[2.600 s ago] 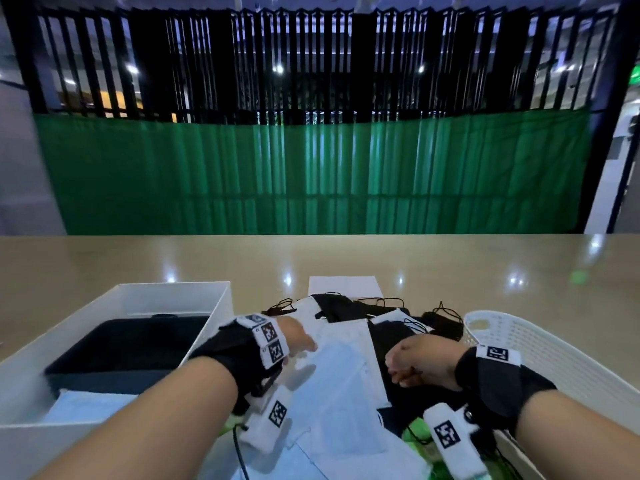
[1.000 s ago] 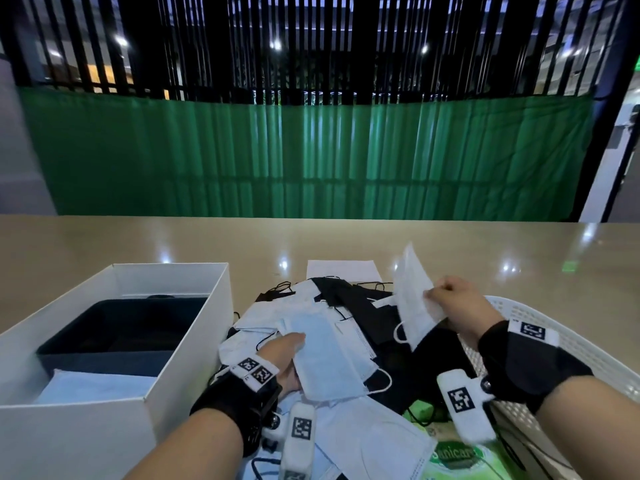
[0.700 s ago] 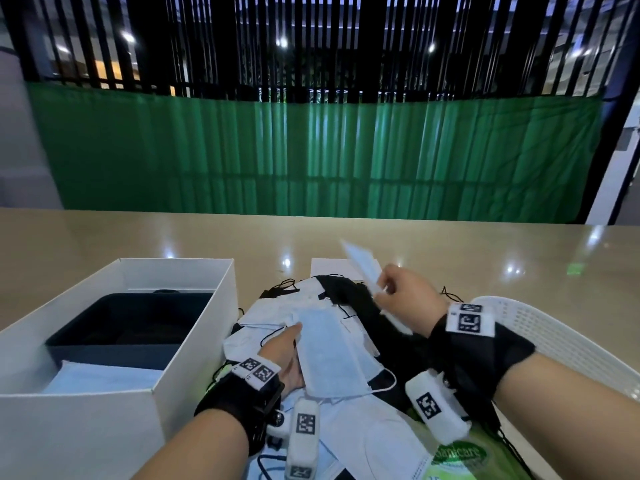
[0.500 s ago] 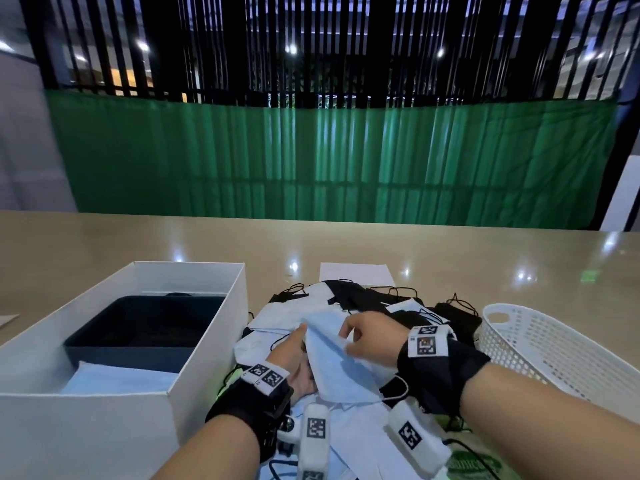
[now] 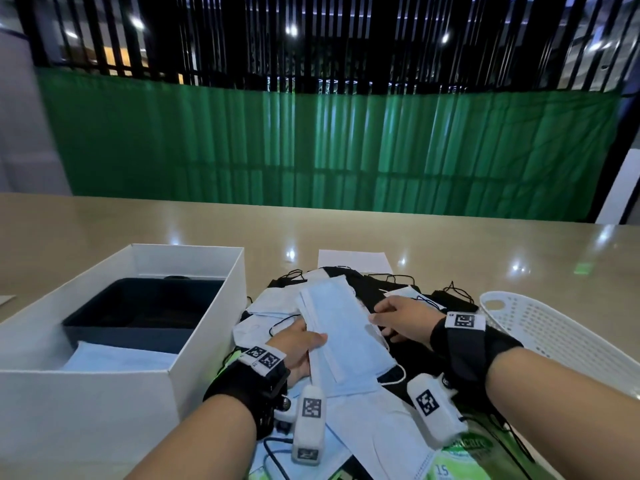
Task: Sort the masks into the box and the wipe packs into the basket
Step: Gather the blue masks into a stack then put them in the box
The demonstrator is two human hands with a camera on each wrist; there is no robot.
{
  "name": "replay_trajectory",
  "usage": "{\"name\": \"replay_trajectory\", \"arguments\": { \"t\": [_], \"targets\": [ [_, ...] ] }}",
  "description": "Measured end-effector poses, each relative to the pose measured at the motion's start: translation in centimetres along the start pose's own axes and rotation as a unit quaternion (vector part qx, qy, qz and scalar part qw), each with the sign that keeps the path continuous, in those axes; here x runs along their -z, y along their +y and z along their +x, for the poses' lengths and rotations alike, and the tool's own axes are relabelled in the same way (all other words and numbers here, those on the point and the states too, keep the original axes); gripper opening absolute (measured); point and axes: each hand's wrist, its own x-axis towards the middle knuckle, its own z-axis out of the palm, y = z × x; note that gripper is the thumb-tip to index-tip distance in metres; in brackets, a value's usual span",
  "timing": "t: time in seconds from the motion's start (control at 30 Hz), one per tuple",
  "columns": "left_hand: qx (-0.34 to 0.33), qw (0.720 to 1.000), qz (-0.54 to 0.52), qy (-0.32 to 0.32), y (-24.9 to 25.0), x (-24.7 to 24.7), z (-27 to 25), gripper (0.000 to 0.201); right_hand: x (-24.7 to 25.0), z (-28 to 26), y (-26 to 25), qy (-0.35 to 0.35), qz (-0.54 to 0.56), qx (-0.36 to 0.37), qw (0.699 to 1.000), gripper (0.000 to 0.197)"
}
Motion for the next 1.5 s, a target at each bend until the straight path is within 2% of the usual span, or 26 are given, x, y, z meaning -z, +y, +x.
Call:
{"name": "replay_trajectory", "arguments": {
  "t": [0.07,0.13,0.2,0.27,0.33,0.37,0.47,0.53,0.6,0.7,0.73,0.87,1.0,1.13,1.27,1.33,1.4,1.43,1.5],
  "targets": [
    [-0.015,0.999,0.008,-0.027,0.3,-0.3,-0.3,0.041,-0.2,-0.1,0.7,-0.018,0.044,-0.004,0.999,0.032],
    [-0.044,0.996,0.029,-0.071,0.9,-1.0,-0.8,0.042,-0.2,-0.7,0.8,-0.047,0.081,0.021,0.995,0.047],
    [-0.07,0.99,0.065,-0.108,1.9,-2.2,-1.6,0.039,-0.2,-1.6,0.5,-0.131,0.193,0.048,0.971,0.056],
    [-0.091,0.982,0.128,-0.105,3.1,-3.4,-2.4,0.035,0.3,-2.5,0.2,-0.172,0.302,0.062,0.936,0.056],
    [-0.119,0.966,0.219,-0.063,4.5,-4.3,-3.2,0.026,1.1,-2.8,0.5,-0.123,0.359,0.063,0.923,0.049],
    [-0.134,0.949,0.282,-0.039,5.1,-4.4,-3.6,0.022,1.5,-2.8,0.9,-0.085,0.38,0.056,0.919,0.045],
    [-0.205,0.858,0.468,0.048,6.8,-3.2,-4.8,0.019,3.0,-2.7,2.9,0.02,0.401,0.006,0.916,0.029],
    [-0.226,0.84,0.488,0.079,7.4,-2.3,-5.3,0.019,3.5,-2.8,4.4,0.051,0.37,-0.049,0.926,0.022],
    [-0.189,0.814,0.541,0.097,7.4,-1.8,-5.4,0.025,3.2,-3.0,5.4,0.042,0.346,-0.086,0.933,0.016],
    [-0.079,0.717,0.686,0.094,6.0,-1.1,-4.5,0.038,2.1,-3.4,5.9,0.018,0.314,-0.087,0.945,0.01],
    [-0.057,0.696,0.711,0.088,5.4,-1.0,-4.1,0.04,1.9,-3.5,5.9,0.017,0.307,-0.085,0.948,0.011],
    [-0.048,0.68,0.731,0.037,3.6,-1.5,-2.9,0.05,1.8,-3.3,6.3,0.03,0.318,-0.095,0.943,0.009],
    [-0.045,0.611,0.79,-0.003,2.8,-3.1,-2.0,0.068,1.7,-2.9,6.5,0.022,0.303,-0.109,0.947,0.009],
    [-0.067,0.598,0.799,0.011,2.9,-3.4,-1.2,0.055,1.6,-2.8,6.5,0.019,0.293,-0.122,0.948,0.012],
    [-0.123,0.598,0.79,0.05,3.1,-2.6,-1.3,0.013,1.6,-3.0,6.2,0.02,0.299,-0.124,0.946,0.024],
    [-0.146,0.595,0.786,0.08,3.4,-2.3,-1.7,0.013,1.5,-3.2,5.8,0.032,0.284,-0.132,0.949,0.027],
    [-0.163,0.592,0.781,0.113,4.3,-2.1,-2.0,0.01,1.4,-3.0,5.9,0.046,0.244,-0.14,0.959,0.042],
    [-0.166,0.598,0.774,0.127,5.0,-2.0,-2.1,0.009,1.4,-2.7,6.1,0.054,0.224,-0.141,0.963,0.05],
    [-0.163,0.64,0.736,0.149,6.6,-2.2,-2.5,0.013,1.4,-2.4,6.2,0.069,0.216,-0.151,0.962,0.057]
  ]
}}
